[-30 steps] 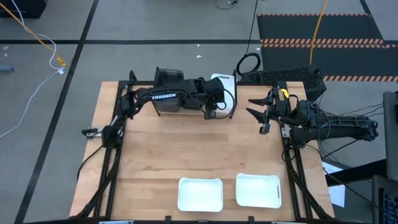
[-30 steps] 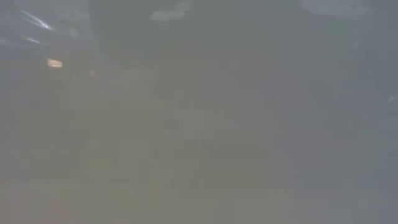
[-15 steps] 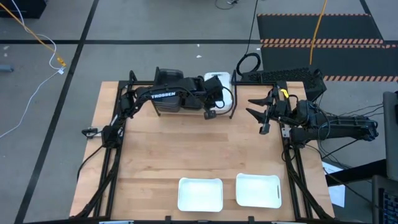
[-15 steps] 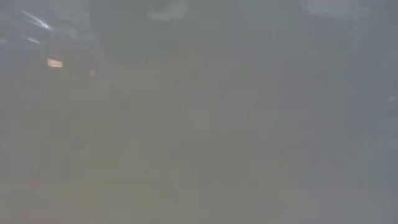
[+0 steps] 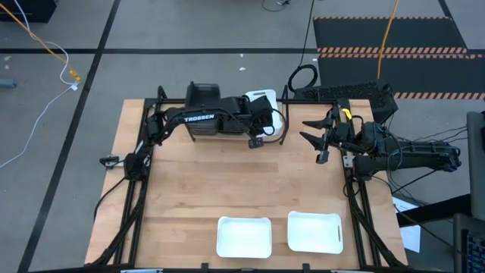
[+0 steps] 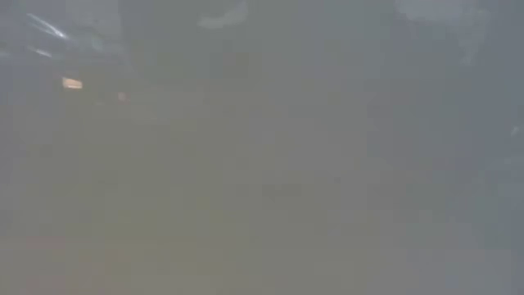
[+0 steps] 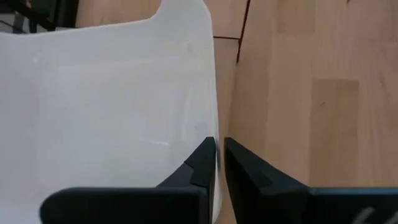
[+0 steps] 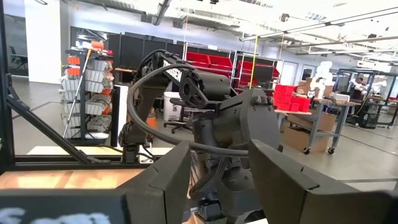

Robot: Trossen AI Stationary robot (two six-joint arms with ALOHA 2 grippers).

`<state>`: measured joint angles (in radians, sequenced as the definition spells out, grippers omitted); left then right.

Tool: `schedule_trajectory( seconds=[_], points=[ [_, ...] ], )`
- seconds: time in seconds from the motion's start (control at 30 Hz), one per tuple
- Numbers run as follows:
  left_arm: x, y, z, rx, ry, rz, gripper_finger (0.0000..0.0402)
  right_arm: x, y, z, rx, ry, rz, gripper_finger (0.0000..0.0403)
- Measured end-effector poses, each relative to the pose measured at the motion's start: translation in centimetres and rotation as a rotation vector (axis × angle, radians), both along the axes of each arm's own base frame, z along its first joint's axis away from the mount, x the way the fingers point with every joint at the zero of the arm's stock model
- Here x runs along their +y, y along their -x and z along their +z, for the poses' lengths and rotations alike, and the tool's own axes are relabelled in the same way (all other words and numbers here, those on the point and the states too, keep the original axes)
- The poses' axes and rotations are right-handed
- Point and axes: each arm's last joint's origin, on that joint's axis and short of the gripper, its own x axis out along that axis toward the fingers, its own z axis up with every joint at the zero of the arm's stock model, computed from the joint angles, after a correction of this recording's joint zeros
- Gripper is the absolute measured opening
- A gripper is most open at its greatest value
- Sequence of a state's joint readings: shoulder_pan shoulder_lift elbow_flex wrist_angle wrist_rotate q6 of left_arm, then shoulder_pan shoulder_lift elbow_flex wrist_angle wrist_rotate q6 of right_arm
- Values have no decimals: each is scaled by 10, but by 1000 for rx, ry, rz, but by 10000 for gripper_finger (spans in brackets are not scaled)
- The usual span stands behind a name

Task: Stack baskets on shelf by color
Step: Put the bottom left white bin on the shelf, then stack the left white bin on top of the white bin

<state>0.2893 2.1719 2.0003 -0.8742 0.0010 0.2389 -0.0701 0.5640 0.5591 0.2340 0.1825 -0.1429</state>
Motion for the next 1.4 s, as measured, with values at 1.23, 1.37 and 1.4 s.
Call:
schedule_trajectory(
  seconds=[1.23, 1.37, 1.4],
  points=[
    [-92, 8, 74, -302, 378, 492, 146, 0, 0, -1, 7, -1, -1, 159],
    [-160, -10, 43, -232, 554, 584, 147, 0, 0, -1, 2, -23, 4, 159],
    [-177, -12, 34, -198, 607, 625, 146, 0, 0, -1, 2, -35, 6, 159]
  ],
)
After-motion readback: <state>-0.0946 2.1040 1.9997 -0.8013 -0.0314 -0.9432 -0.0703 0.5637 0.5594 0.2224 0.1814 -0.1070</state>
